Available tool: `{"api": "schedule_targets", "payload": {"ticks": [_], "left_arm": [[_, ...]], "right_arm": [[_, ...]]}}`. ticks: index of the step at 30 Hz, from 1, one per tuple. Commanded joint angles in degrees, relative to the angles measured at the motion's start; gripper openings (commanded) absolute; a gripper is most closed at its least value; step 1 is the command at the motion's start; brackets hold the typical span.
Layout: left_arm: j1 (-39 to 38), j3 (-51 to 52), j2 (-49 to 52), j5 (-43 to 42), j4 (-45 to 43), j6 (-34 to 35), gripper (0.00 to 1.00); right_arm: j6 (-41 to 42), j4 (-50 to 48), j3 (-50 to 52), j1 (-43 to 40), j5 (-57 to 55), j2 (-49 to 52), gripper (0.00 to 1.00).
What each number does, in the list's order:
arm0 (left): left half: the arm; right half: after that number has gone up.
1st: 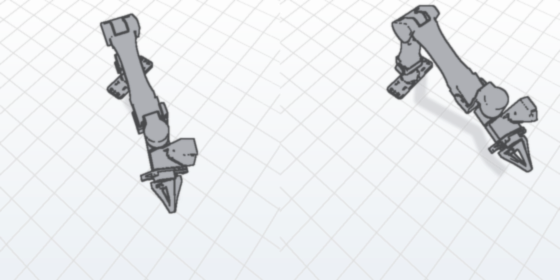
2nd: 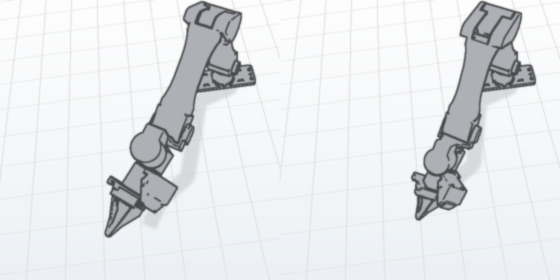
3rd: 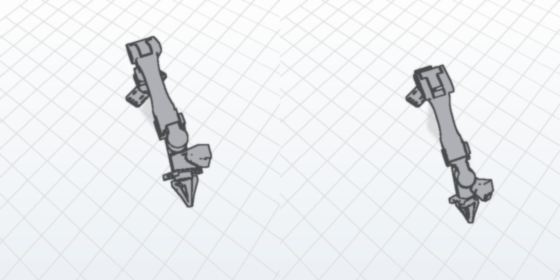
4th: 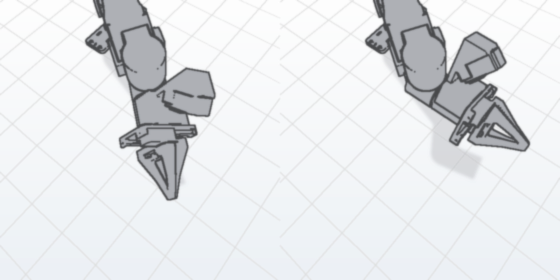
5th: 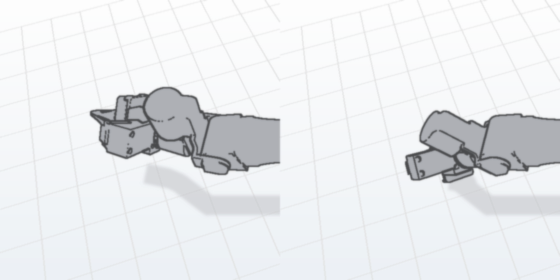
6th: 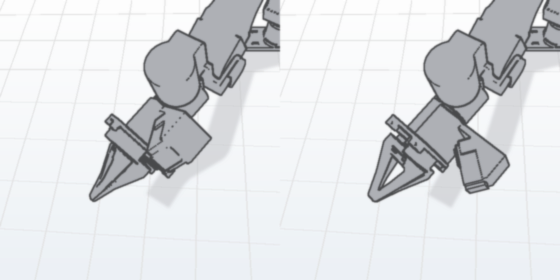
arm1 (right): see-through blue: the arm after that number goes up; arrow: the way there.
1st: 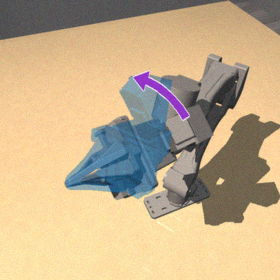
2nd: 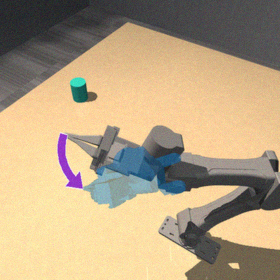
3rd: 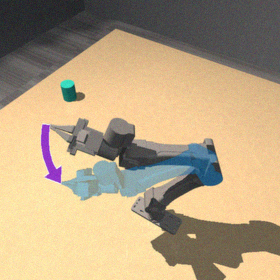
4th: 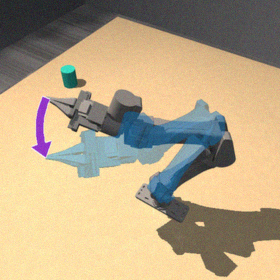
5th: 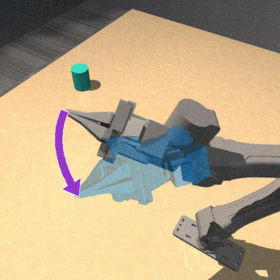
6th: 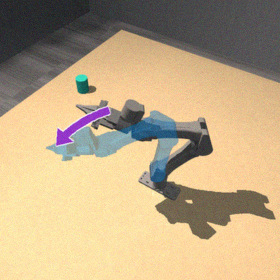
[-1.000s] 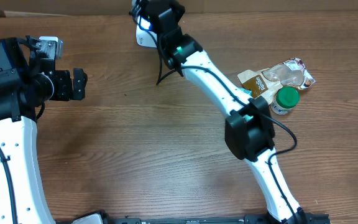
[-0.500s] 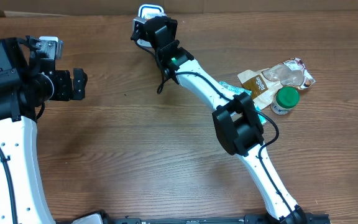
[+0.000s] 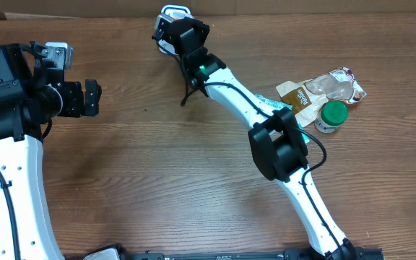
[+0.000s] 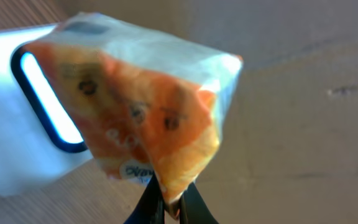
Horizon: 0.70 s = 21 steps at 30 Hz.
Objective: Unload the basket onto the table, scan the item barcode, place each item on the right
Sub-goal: 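Hold the orange bag in front of the white scanner, then carry the orange bag right and release it onto the item pile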
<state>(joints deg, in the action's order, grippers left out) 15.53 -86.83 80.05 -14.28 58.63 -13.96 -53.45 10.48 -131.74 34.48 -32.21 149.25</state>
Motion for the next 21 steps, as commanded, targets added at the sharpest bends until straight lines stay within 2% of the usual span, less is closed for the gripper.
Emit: {"api": "schedule_targets", "payload": {"ticks": [1, 7, 9, 11, 14, 17, 21], "left_arm": [[0.4, -0.3, 0.1, 0.1, -0.2, -1.3, 1.0], [0.4, -0.3, 0.1, 0.1, -0.2, -1.3, 1.0], [0.4, -0.3, 0.1, 0.1, -0.2, -1.3, 1.0], [0.4, -0.3, 0.1, 0.1, -0.2, -1.3, 1.0], [0.4, -0.3, 0.1, 0.1, -0.2, -1.3, 1.0], [0.4, -0.3, 0.1, 0.1, -0.2, -1.3, 1.0], [0.4, -0.3, 0.1, 0.1, -0.2, -1.3, 1.0]], "right_arm": [[19.1, 6.4, -0.7, -0.1, 4.4, -12.0, 0.04], [49.6, 30.4, -0.7, -1.3, 12.5, -24.5, 0.04], [57.2, 39.7, -0.7, -2.6, 16.0, -28.3, 0.04], [61.2, 49.6, -0.7, -4.6, 20.5, -31.6, 0.04], [62.8, 63.3, -0.7, -8.5, 25.5, -33.9, 0.04], [65.9, 76.8, -0.4, -13.5, 26.8, -33.6, 0.04], [67.2, 83.9, 5.0, -19.8, 27.2, -33.0, 0.04]]}}
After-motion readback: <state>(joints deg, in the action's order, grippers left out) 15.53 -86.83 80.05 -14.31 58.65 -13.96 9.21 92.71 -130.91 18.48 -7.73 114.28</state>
